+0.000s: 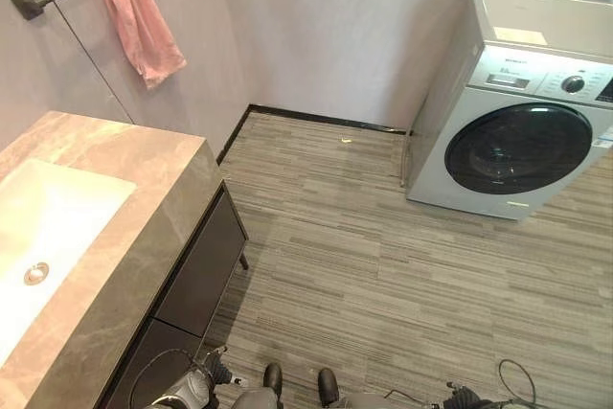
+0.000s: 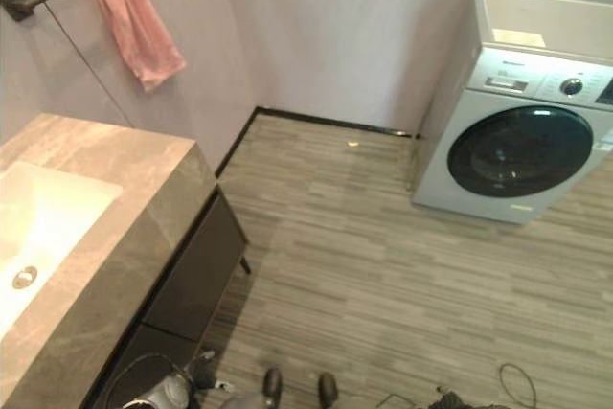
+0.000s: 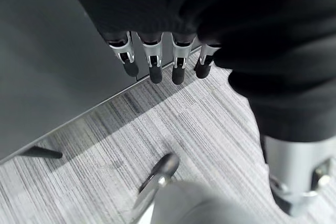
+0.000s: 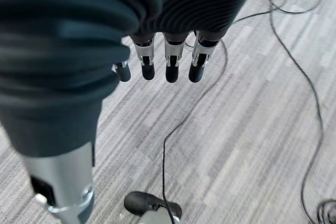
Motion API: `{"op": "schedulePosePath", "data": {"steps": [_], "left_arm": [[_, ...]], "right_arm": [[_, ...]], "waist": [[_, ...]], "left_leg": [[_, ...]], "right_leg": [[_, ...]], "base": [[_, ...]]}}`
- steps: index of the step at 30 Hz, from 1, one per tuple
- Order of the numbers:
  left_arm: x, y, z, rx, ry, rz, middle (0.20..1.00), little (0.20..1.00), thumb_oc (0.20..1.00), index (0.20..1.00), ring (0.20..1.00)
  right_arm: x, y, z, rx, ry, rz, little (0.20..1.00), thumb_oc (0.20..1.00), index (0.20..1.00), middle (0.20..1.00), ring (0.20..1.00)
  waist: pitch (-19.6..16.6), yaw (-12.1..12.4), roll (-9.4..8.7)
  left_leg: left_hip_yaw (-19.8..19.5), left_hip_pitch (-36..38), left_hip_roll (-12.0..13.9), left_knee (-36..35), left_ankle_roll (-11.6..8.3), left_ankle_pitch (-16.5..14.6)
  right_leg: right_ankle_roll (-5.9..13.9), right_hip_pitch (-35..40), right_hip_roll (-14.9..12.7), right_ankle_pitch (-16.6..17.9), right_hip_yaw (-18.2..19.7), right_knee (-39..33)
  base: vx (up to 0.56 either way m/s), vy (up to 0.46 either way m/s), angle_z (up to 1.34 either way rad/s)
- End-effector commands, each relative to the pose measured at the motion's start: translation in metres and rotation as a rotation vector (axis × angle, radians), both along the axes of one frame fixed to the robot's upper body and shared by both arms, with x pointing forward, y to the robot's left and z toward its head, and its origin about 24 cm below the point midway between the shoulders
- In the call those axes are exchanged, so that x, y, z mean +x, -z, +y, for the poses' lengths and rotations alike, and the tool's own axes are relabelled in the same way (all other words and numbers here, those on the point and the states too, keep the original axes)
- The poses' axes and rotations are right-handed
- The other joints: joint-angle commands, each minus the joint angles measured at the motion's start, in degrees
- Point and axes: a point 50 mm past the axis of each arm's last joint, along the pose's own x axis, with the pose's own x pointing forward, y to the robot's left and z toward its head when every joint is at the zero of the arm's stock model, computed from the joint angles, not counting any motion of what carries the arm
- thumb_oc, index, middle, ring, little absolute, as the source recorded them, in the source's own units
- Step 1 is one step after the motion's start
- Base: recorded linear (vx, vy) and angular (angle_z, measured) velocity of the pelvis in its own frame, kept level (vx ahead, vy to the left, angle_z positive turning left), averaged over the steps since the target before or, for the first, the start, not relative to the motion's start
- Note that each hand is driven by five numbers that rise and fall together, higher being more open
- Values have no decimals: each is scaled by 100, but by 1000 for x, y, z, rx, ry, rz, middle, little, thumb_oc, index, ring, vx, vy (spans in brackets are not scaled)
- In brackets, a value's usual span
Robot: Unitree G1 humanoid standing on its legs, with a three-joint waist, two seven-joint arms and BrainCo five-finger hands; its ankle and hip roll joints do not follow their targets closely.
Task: Put brush and paste in cup on sink, flatten towel.
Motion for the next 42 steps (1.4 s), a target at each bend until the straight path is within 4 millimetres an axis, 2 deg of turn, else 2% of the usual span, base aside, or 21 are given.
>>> {"op": "schedulePosePath", "data": {"steps": [1, 4, 9, 10, 11, 15, 16, 17, 20, 22, 23, 26, 28, 29, 31, 33, 34, 38, 40, 41, 42], "left_arm": [[-10, 1, 11, 39, 11, 17, 1000, 1000, 1000, 1000, 1000], [-17, 3, 12, 29, -13, 25, 1000, 1000, 1000, 1000, 1000], [-18, 3, 12, 8, -55, 14, 1000, 1000, 1000, 1000, 1000], [-23, 4, 17, 11, -84, 31, 1000, 1000, 1000, 1000, 1000], [-26, 4, 18, 12, -89, 39, 1000, 1000, 1000, 1000, 1000], [-32, 6, 21, 18, -105, 68, 1000, 1000, 1000, 1000, 1000], [-35, 6, 22, 20, -111, 79, 1000, 1000, 1000, 1000, 1000], [-40, 8, 22, 19, -121, 99, 1000, 1000, 1000, 1000, 1000], [-46, 10, 24, 19, -150, 120, 1000, 1000, 1000, 1000, 1000], [-48, 10, 25, 24, -146, 128, 1000, 1000, 1000, 1000, 1000], [-50, 10, 26, 31, -123, 146, 1000, 1000, 1000, 1000, 1000], [-48, 10, 24, 27, -122, 138, 1000, 1000, 1000, 1000, 1000], [-41, 9, 20, 7, -124, 117, 1000, 1000, 1000, 1000, 1000], [-41, 9, 20, 7, -125, 116, 1000, 1000, 1000, 1000, 1000], [-28, 5, 20, 11, -106, 80, 1000, 1000, 1000, 1000, 1000], [-17, 2, 21, 18, -103, 47, 1000, 1000, 1000, 1000, 1000], [-11, 0, 19, 10, -109, 18, 1000, 1000, 1000, 1000, 1000], [-3, -3, 18, 11, -104, -17, 1000, 1000, 1000, 1000, 1000], [-4, -3, 18, 18, -101, -13, 1000, 1000, 1000, 1000, 1000], [-5, -3, 18, 18, -101, -13, 1000, 1000, 1000, 1000, 1000], [-8, -1, 18, 19, -103, -4, 1000, 1000, 1000, 1000, 1000]], "right_arm": [[-4, 0, -2, -16, -25, -3, 1000, 1000, 1000, 1000, 1000], [-23, 5, 1, 9, 40, 43, 1000, 1000, 1000, 1000, 1000], [-26, 7, 6, 33, 79, 48, 1000, 1000, 1000, 1000, 1000], [-14, 6, 11, 58, 83, 5, 1000, 1000, 1000, 1000, 1000], [-12, 6, 12, 63, 80, -4, 1000, 1000, 1000, 1000, 1000], [-9, 6, 16, 74, 63, -20, 1000, 1000, 1000, 1000, 1000], [-10, 6, 17, 76, 62, -17, 1000, 1000, 1000, 1000, 1000], [-15, 7, 16, 71, 65, -4, 1000, 1000, 1000, 1000, 1000], [-24, 9, 18, 75, 66, 21, 1000, 1000, 1000, 1000, 1000], [-28, 10, 17, 75, 67, 36, 1000, 1000, 1000, 1000, 1000], [-43, 13, 18, 83, 83, 85, 1000, 1000, 1000, 1000, 1000], [-54, 14, 17, 85, 88, 118, 1000, 1000, 1000, 1000, 1000], [-55, 13, 15, 78, 69, 124, 1000, 1000, 1000, 1000, 1000], [-55, 13, 15, 78, 68, 124, 1000, 1000, 1000, 1000, 1000], [-43, 11, 12, 65, 64, 80, 1000, 1000, 1000, 1000, 1000], [-27, 7, 11, 63, 46, 18, 1000, 1000, 1000, 1000, 1000], [-12, 2, 8, 56, 34, -44, 1000, 1000, 1000, 1000, 1000], [7, -9, 0, 37, 13, -134, 1000, 1000, 1000, 1000, 1000], [10, -9, 3, 35, -20, -138, 1000, 1000, 1000, 1000, 1000], [10, -9, 3, 35, -20, -138, 1000, 1000, 1000, 1000, 1000], [8, -8, 2, 28, -30, -122, 1000, 1000, 1000, 1000, 1000]], "waist": [[-59, 202, -4], [-216, 166, 11], [-197, 160, 31], [36, 54, 97], [52, 45, 93], [54, -39, 44], [48, -55, 14], [58, -105, -48], [71, -223, -114], [61, -286, -123], [-95, -354, -174], [-201, -395, -150], [-196, -325, -137], [-209, -338, -156], [-55, -221, -325], [74, -98, -464], [115, 49, -494], [56, 177, -442], [36, 356, -295], [49, 353, -308], [38, 388, -273]], "left_leg": [[98, -93, -170, -6, 379, 766], [287, 113, -267, -4, 530, 621], [598, 322, -303, 141, 718, 348], [795, 878, -216, -6, 851, 173], [840, 967, -234, -56, 866, 140], [970, 1194, -286, -311, 837, 91], [1005, 1258, -309, -376, 807, 59], [1079, 1418, -341, -482, 740, -48], [1128, 1767, -324, -520, 630, -273], [1070, 1874, -313, -522, 611, -340], [912, 2075, -289, -476, 566, -540], [779, 2086, -233, -130, 496, -600], [687, 1569, -32, 1520, 108, 139], [677, 1543, -52, 1516, 109, 163], [722, 886, 137, 2728, -60, 780], [937, 443, 295, 3120, -12, 806], [1151, -55, 199, 2812, 84, 571], [1663, -486, 441, 1343, 214, 675], [1481, -604, 464, 308, 127, 1174], [1486, -553, 441, 249, 125, 1199], [1602, -634, 559, -311, 78, 1360]], "right_leg": [[873, 307, 65, -599, 311, 423], [969, 401, -84, -770, 486, 623], [1216, 53, -199, -895, 469, 1643], [1492, -661, -353, -399, -235, 2985], [1476, -757, -436, -354, -392, 3030], [1370, -1017, -415, -372, -621, 2291], [1345, -1103, -443, -260, -670, 1903], [1387, -1414, -639, 138, -850, 1058], [1479, -1582, -854, 563, -1213, 340], [1493, -1556, -819, 607, -1127, 326], [1397, -1404, -683, 572, -915, 435], [1270, -1302, -501, 485, -901, 613], [955, -906, -308, 141, -1063, 716], [956, -922, -329, 158, -1067, 704], [775, -607, -394, 30, -1154, 647], [663, -345, -393, -107, -1163, 568], [709, -27, -400, -211, -1133, 417], [794, 324, -401, -455, -1230, 277], [851, 640, -207, -618, -1133, 201], [853, 667, -223, -627, -1135, 196], [891, 847, -209, -761, -1117, 179]], "base": [[229, 205, -51], [227, 221, -83], [159, 214, -46], [200, 321, -61], [230, 308, -72], [133, 36, -50], [344, -64, -3], [407, -85, 1], [410, -89, -14], [350, -93, -7], [310, -89, 10], [425, -178, 38], [398, -271, 45], [169, -168, 24], [202, -250, 11], [291, -228, 11], [405, -139, 26], [381, -3, 15], [404, 68, 7], [364, 70, -3], [448, 104, -26]]}}
